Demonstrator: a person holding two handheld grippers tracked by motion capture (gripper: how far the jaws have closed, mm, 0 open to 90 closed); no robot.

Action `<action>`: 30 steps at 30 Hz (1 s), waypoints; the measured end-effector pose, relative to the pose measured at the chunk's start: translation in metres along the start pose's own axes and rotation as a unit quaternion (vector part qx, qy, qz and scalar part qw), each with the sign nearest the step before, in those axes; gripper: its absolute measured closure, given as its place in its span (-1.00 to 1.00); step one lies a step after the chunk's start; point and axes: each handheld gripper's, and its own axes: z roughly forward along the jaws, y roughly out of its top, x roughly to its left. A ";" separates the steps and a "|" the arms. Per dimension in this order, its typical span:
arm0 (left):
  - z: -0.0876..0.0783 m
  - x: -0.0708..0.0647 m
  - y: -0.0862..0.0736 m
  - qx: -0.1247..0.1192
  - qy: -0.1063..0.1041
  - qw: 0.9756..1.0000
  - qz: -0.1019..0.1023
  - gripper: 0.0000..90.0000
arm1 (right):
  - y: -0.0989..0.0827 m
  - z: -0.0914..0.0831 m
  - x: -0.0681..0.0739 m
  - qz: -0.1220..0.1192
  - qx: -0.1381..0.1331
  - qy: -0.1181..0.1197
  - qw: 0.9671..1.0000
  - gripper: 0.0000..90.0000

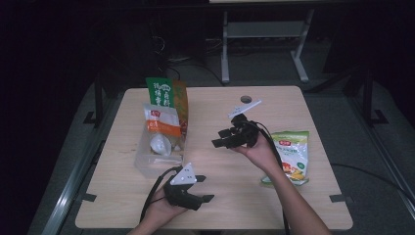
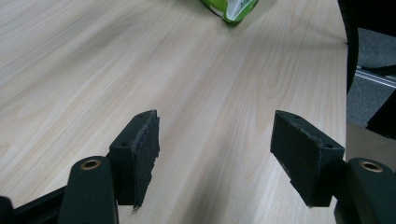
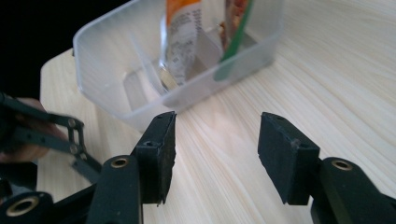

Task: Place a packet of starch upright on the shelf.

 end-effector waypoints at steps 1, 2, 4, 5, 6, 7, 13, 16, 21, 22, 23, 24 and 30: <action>0.000 0.000 0.000 -0.003 0.001 1.000 -0.001 -0.28 | -0.003 -0.006 -0.002 0.001 0.002 -0.004 1.000 -0.01; 0.000 0.000 0.000 -0.004 0.001 1.000 -0.003 -0.28 | -0.005 -0.009 -0.003 0.001 0.002 -0.009 1.000 -0.03; 0.000 0.000 0.000 -0.003 0.002 1.000 -0.004 -0.28 | -0.010 -0.019 -0.006 0.011 0.001 -0.023 1.000 -0.08; -0.001 0.001 0.000 -0.001 0.004 1.000 0.003 -0.28 | -0.011 -0.022 -0.008 0.016 0.000 -0.023 1.000 -0.09; -0.001 0.001 0.000 -0.003 0.004 1.000 0.001 -0.28 | -0.013 -0.026 -0.010 0.019 -0.002 -0.027 0.999 -0.10; -0.001 0.001 0.000 -0.003 0.004 1.000 0.001 -0.29 | -0.015 -0.029 -0.011 0.019 -0.002 -0.030 0.999 -0.11; -0.003 0.002 0.000 0.000 0.005 1.000 -0.002 -0.29 | -0.024 -0.047 -0.017 0.025 -0.002 -0.045 0.999 -0.13; -0.003 0.003 0.000 -0.003 0.007 1.000 -0.002 -0.30 | -0.033 -0.055 -0.022 0.031 -0.001 -0.052 0.998 -0.16; -0.004 0.003 0.000 -0.004 0.008 1.000 -0.003 -0.31 | -0.052 -0.067 -0.028 0.046 -0.002 -0.064 0.997 -0.18; -0.004 0.003 0.000 -0.005 0.008 1.000 -0.005 -0.31 | -0.055 -0.069 -0.029 0.050 -0.004 -0.065 0.997 -0.18; -0.003 0.002 0.000 -0.006 0.008 1.000 -0.006 -0.31 | -0.058 -0.072 -0.030 0.053 -0.004 -0.067 0.996 -0.18; -0.003 0.002 0.000 -0.007 0.008 1.000 -0.006 -0.31 | -0.061 -0.074 -0.031 0.055 -0.003 -0.069 0.996 -0.19; -0.003 0.002 0.000 -0.007 0.008 1.000 -0.007 -0.33 | -0.079 -0.090 -0.036 0.067 0.000 -0.095 0.993 -0.22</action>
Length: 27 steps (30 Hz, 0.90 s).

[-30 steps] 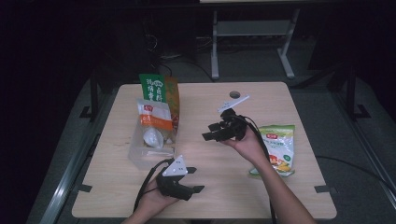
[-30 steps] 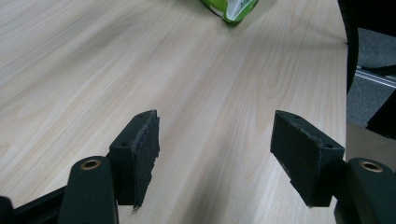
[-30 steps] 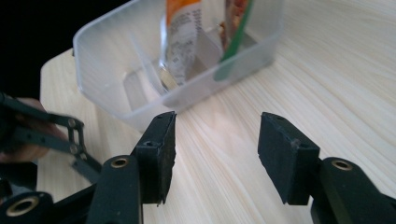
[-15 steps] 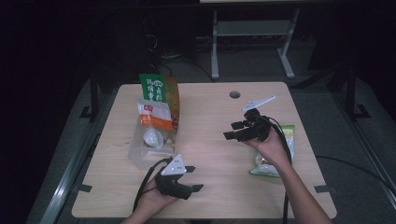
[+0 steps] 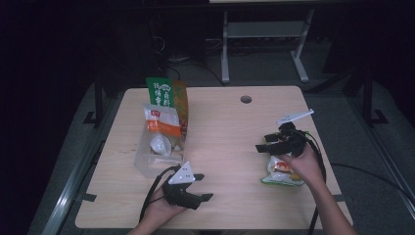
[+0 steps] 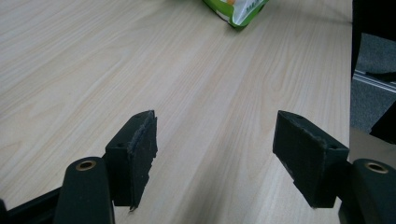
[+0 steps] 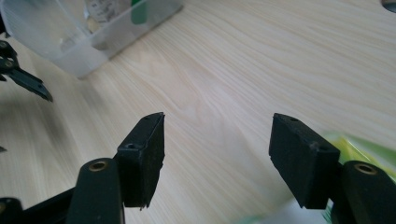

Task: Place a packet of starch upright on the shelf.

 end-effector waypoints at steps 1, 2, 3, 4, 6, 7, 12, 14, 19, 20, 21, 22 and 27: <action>0.000 0.000 0.000 0.000 0.000 1.000 -0.001 -0.33 | -0.002 -0.003 -0.001 0.004 0.002 -0.005 1.000 -0.22; 0.000 0.000 0.000 0.000 0.000 1.000 -0.001 -0.33 | -0.005 -0.005 -0.003 0.005 0.002 -0.009 1.000 -0.22; 0.000 0.001 0.000 0.003 0.000 1.000 -0.001 -0.33 | -0.008 -0.008 -0.004 0.008 0.004 -0.011 1.000 -0.22; -0.001 0.001 0.000 0.002 0.000 1.000 -0.001 -0.33 | -0.010 -0.010 -0.006 0.009 0.005 -0.014 1.000 -0.22; 0.000 0.001 0.000 0.002 0.000 1.000 -0.002 -0.33 | -0.016 -0.015 -0.010 0.015 0.008 -0.020 1.000 -0.21; 0.000 0.001 0.000 0.001 0.000 1.000 -0.004 -0.33 | -0.019 -0.017 -0.012 0.018 0.009 -0.023 1.000 -0.21; 0.001 0.001 -0.001 0.000 0.001 1.000 -0.006 -0.33 | -0.034 -0.028 -0.021 0.032 0.013 -0.038 0.999 -0.20; 0.002 0.001 -0.001 -0.001 0.000 1.000 -0.007 -0.33 | -0.039 -0.032 -0.025 0.034 0.013 -0.044 0.998 -0.20; 0.004 0.000 -0.001 0.002 -0.001 1.000 -0.008 -0.33 | -0.052 -0.043 -0.034 0.047 0.017 -0.064 0.997 -0.16; 0.004 0.000 -0.001 0.002 -0.001 1.000 -0.008 -0.33 | -0.055 -0.044 -0.036 0.048 0.021 -0.071 0.996 -0.16; 0.004 0.000 -0.001 0.002 -0.001 1.000 -0.008 -0.33 | -0.057 -0.046 -0.038 0.050 0.023 -0.075 0.996 -0.16; 0.004 0.000 -0.001 0.002 -0.001 1.000 -0.008 -0.33 | -0.060 -0.048 -0.040 0.055 0.024 -0.078 0.995 -0.16; 0.004 0.001 -0.001 0.005 0.000 1.000 -0.005 -0.33 | -0.076 -0.057 -0.053 0.075 0.021 -0.093 0.993 -0.14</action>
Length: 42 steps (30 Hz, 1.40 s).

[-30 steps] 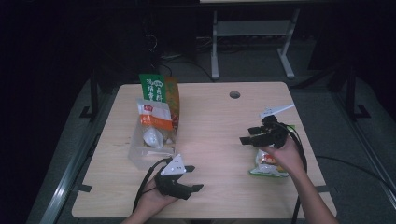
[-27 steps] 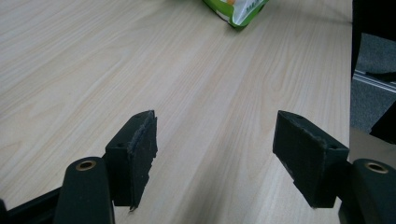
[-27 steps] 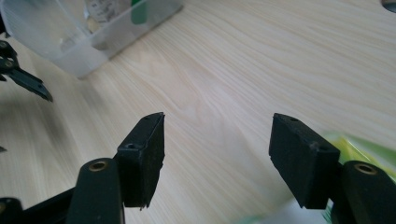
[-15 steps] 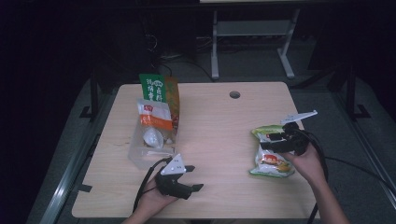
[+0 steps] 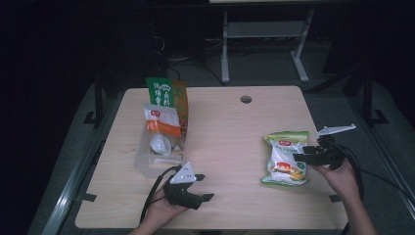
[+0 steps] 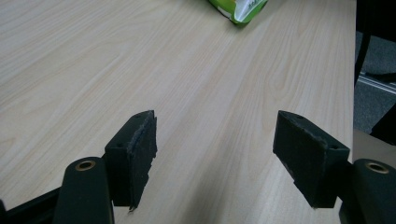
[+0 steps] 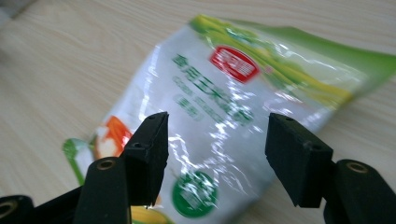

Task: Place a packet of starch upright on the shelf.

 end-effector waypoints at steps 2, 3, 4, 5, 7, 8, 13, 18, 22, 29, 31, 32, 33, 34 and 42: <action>0.001 0.000 0.000 0.000 -0.001 1.000 -0.003 -0.34 | -0.005 -0.001 -0.004 0.005 0.004 -0.012 1.000 -0.15; 0.001 -0.001 0.000 0.000 -0.001 1.000 -0.004 -0.34 | -0.007 -0.001 -0.006 0.007 0.006 -0.014 1.000 -0.15; 0.001 -0.001 0.000 0.000 -0.001 1.000 -0.003 -0.34 | -0.009 -0.002 -0.008 0.010 0.005 -0.017 1.000 -0.15; 0.001 -0.001 0.000 0.000 -0.001 1.000 -0.003 -0.34 | -0.011 -0.002 -0.011 0.014 0.006 -0.019 1.000 -0.15; 0.002 -0.001 0.000 0.001 -0.002 1.000 -0.003 -0.34 | -0.013 -0.002 -0.012 0.022 0.006 -0.019 1.000 -0.16; 0.002 -0.001 0.000 0.001 -0.001 1.000 -0.003 -0.34 | -0.015 -0.002 -0.016 0.027 0.006 -0.019 0.999 -0.15; 0.002 -0.001 0.000 0.002 -0.001 1.000 -0.002 -0.34 | -0.022 0.002 -0.024 0.051 0.004 0.004 0.999 0.12; 0.003 -0.002 0.000 0.002 -0.003 1.000 -0.001 -0.34 | -0.023 0.003 -0.023 0.057 0.007 0.017 0.998 0.39; 0.003 -0.002 0.000 0.000 -0.002 1.000 -0.002 -0.34 | -0.025 0.002 -0.019 0.055 0.004 0.017 0.998 0.58; 0.003 -0.002 0.000 0.001 -0.002 1.000 -0.001 -0.34 | -0.029 0.000 -0.010 0.051 0.010 0.024 0.998 0.65; 0.003 -0.002 0.000 0.001 -0.002 1.000 -0.001 -0.34 | -0.031 -0.001 -0.008 0.049 0.013 0.028 0.998 0.66; 0.003 -0.002 0.000 0.001 -0.002 1.000 -0.001 -0.34 | -0.032 -0.001 -0.007 0.047 0.011 0.032 0.998 0.66; 0.003 -0.002 0.000 0.001 -0.002 1.000 -0.001 -0.34 | -0.032 -0.001 -0.006 0.049 0.012 0.035 0.998 0.64; 0.003 -0.002 0.000 0.001 -0.002 1.000 -0.001 -0.34 | -0.033 -0.001 -0.005 0.048 0.012 0.038 0.998 0.58; 0.003 -0.002 0.000 0.002 0.000 1.000 -0.001 -0.34 | -0.026 0.007 -0.016 0.070 0.017 0.030 0.997 -0.19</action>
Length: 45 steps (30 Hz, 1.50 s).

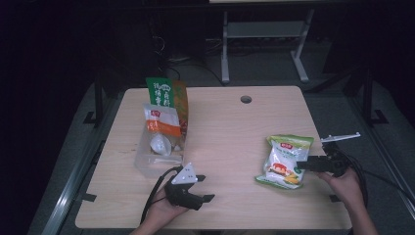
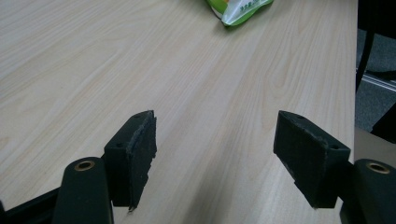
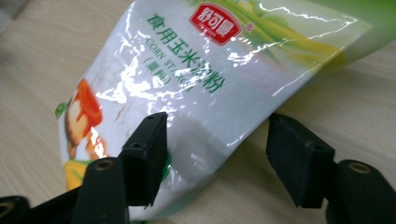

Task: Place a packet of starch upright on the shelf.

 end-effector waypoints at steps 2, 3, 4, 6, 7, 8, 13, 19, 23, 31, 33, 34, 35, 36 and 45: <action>0.000 0.000 0.000 -0.001 0.000 1.000 0.000 -0.34 | 0.003 0.004 -0.003 0.007 -0.003 0.007 1.000 -0.19; 0.000 0.000 0.000 -0.001 0.001 1.000 0.000 -0.34 | 0.004 0.007 -0.005 0.015 -0.006 0.015 1.000 -0.18; -0.001 0.000 0.000 -0.001 0.002 1.000 0.000 -0.34 | 0.005 0.010 -0.007 0.021 -0.010 0.023 0.999 -0.13; -0.001 0.000 0.000 -0.002 0.002 1.000 -0.002 -0.34 | 0.005 0.014 -0.008 0.029 -0.017 0.042 0.999 0.02; -0.002 0.001 0.000 -0.003 0.002 1.000 -0.001 -0.34 | 0.006 0.015 -0.008 0.032 -0.020 0.048 0.998 0.11; -0.002 0.001 0.000 -0.003 0.002 1.000 -0.001 -0.34 | 0.005 0.016 -0.008 0.034 -0.023 0.057 0.998 0.25; -0.002 0.001 0.000 -0.001 0.003 1.000 0.000 -0.33 | 0.004 0.018 -0.001 0.016 -0.025 0.060 0.998 0.75; -0.002 0.002 0.000 -0.003 0.002 1.000 -0.002 -0.33 | 0.005 0.016 0.009 -0.011 -0.017 0.054 0.998 0.93; 0.000 0.001 0.001 -0.003 0.000 1.000 -0.003 -0.33 | 0.005 0.012 0.019 -0.019 -0.038 0.063 0.997 0.96; 0.001 0.000 0.002 -0.004 -0.014 1.000 -0.009 -0.29 | 0.010 0.003 0.047 -0.057 -0.068 0.069 0.994 0.97; 0.001 0.000 0.003 -0.003 -0.016 1.000 -0.009 -0.28 | 0.011 0.003 0.054 -0.068 -0.072 0.070 0.993 0.97; 0.002 0.000 0.003 -0.004 -0.018 1.000 -0.012 -0.28 | 0.012 0.002 0.056 -0.072 -0.075 0.070 0.992 0.97; 0.003 0.000 0.004 -0.004 -0.021 1.000 -0.015 -0.28 | 0.012 0.001 0.059 -0.074 -0.079 0.073 0.991 0.97; 0.003 0.000 0.005 -0.005 -0.023 1.000 -0.018 -0.28 | 0.013 0.000 0.062 -0.079 -0.083 0.073 0.991 0.97; 0.015 0.001 0.025 -0.010 -0.038 0.999 -0.027 -0.29 | 0.015 -0.005 0.087 -0.116 -0.126 0.084 0.982 0.98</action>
